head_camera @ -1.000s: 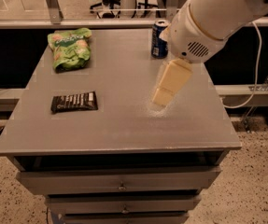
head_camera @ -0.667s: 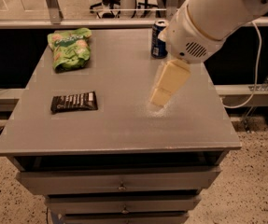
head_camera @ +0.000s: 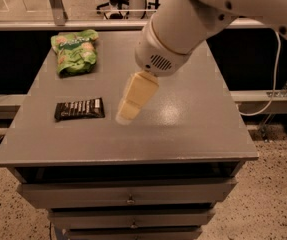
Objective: Pick rxbar chocolate
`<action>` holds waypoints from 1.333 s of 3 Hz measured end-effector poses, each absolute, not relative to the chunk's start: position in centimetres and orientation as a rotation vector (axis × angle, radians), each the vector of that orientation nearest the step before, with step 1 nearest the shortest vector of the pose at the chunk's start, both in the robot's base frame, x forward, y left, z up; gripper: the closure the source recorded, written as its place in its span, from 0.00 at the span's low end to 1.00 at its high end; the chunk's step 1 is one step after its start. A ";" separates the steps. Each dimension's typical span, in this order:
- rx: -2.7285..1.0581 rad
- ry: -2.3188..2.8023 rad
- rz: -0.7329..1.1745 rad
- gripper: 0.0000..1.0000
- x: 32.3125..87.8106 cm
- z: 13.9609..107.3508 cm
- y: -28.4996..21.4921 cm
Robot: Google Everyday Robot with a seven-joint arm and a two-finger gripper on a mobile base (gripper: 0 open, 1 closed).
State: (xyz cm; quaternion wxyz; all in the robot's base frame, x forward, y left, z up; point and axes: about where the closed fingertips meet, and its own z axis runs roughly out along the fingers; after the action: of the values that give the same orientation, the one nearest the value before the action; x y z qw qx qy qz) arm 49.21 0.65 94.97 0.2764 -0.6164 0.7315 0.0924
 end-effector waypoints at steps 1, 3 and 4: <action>-1.657 1.935 0.319 0.00 50.1 93.7 5.5; -1.622 1.889 0.415 0.00 52.4 90.3 11.2; -1.589 1.897 0.461 0.00 54.5 87.5 12.5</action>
Offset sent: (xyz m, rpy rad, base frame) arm 0.0370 0.1280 -0.0521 0.1724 0.0501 0.0571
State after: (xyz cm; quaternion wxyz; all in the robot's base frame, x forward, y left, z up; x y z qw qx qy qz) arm 54.48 12.47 87.48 0.3073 -0.6007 0.7172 0.1743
